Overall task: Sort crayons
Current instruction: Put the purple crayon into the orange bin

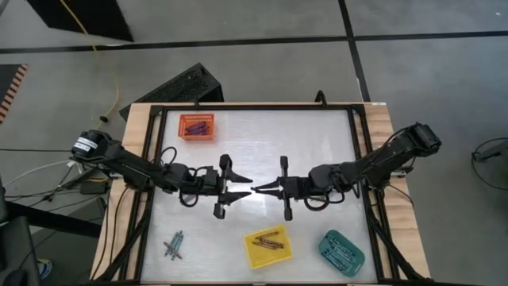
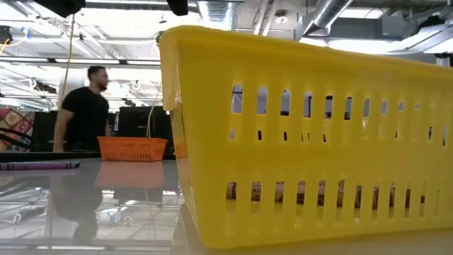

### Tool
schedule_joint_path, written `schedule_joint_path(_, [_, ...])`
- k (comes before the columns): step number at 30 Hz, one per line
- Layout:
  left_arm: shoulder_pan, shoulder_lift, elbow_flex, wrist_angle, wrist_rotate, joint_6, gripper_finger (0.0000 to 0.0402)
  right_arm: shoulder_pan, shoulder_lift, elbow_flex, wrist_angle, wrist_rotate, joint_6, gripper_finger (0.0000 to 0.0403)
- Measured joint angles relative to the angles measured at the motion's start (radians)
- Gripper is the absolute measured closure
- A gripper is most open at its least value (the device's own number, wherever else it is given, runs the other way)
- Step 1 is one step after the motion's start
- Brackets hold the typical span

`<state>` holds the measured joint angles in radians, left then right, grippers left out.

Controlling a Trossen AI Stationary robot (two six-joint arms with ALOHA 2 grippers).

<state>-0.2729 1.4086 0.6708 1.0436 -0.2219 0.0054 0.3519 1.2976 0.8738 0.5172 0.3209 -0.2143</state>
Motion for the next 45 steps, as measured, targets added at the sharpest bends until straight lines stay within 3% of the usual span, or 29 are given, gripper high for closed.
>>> schedule_joint_path(11, [0.005,0.000,0.038,-0.051,0.005,-0.004,0.0245,0.000,0.000,0.000,-0.001,0.000,0.004,0.0403])
schedule_joint_path(21, [0.006,0.000,0.040,-0.053,0.019,0.008,0.0286,-0.002,0.000,0.000,0.016,0.000,0.004,0.0403])
schedule_joint_path(34, [0.007,0.000,0.040,-0.052,-0.003,0.024,0.0287,-0.047,0.083,0.005,0.108,-0.010,0.027,0.0403])
schedule_joint_path(45, [0.007,-0.001,0.042,-0.085,-0.007,0.040,0.0287,-0.020,0.058,0.005,0.107,0.045,-0.022,0.0403])
